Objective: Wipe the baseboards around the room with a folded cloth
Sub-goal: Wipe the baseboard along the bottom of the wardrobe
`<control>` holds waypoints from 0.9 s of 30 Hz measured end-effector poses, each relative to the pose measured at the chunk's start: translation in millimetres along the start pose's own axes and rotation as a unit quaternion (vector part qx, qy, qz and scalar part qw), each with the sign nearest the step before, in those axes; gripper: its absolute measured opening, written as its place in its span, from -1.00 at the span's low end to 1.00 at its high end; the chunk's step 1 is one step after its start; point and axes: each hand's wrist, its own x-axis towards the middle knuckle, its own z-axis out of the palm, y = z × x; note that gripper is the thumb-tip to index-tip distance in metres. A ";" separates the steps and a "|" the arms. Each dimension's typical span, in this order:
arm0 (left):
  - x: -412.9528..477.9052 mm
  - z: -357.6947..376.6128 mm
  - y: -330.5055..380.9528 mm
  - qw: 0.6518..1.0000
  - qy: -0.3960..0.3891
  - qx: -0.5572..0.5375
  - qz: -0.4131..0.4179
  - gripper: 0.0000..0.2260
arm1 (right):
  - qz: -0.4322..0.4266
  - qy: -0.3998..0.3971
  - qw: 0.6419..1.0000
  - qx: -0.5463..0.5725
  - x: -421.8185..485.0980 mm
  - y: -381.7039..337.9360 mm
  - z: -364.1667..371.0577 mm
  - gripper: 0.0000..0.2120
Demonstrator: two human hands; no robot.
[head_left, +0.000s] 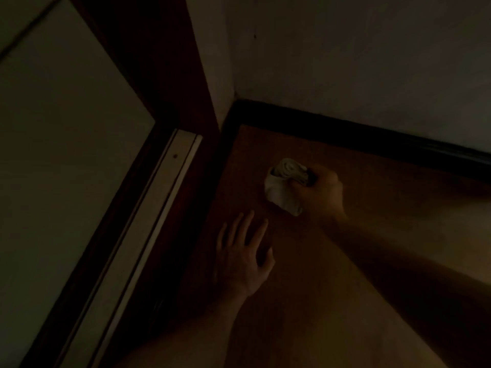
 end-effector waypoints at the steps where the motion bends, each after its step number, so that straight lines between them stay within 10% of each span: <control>1: 1.0 0.7 -0.7 1.000 0.003 0.004 0.002 -0.41 | -0.017 0.003 1.000 -0.003 4.7 0.3 12.0 -0.82; 27: 4.4 5.4 -0.2 0.999 0.026 0.045 0.006 -0.40 | -0.033 0.063 0.993 0.097 96.3 -45.0 112.2 -0.79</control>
